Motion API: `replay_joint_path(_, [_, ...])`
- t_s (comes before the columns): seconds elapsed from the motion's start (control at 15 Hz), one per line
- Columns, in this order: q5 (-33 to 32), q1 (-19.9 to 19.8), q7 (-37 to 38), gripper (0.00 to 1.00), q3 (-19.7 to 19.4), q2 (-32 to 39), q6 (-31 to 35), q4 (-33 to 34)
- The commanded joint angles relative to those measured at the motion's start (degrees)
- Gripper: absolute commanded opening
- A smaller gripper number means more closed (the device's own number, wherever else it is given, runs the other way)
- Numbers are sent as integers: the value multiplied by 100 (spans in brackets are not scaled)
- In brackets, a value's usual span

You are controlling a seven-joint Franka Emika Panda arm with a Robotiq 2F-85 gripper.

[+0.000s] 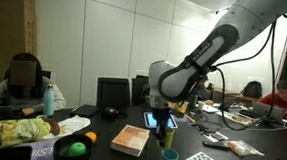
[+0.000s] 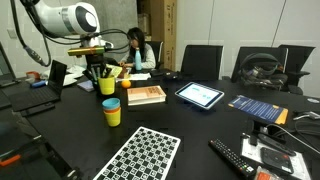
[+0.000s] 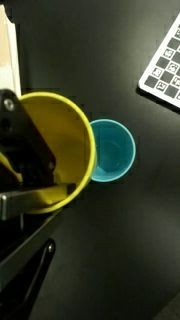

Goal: Stack the cups together

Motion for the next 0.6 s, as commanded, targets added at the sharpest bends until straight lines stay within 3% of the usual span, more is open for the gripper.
replay_joint_path(0.0, [116, -102, -220, 0, 102, -142, 232, -262])
replay_joint_path(0.53, [11, -182, -321, 0, -32, 172, 192, -158])
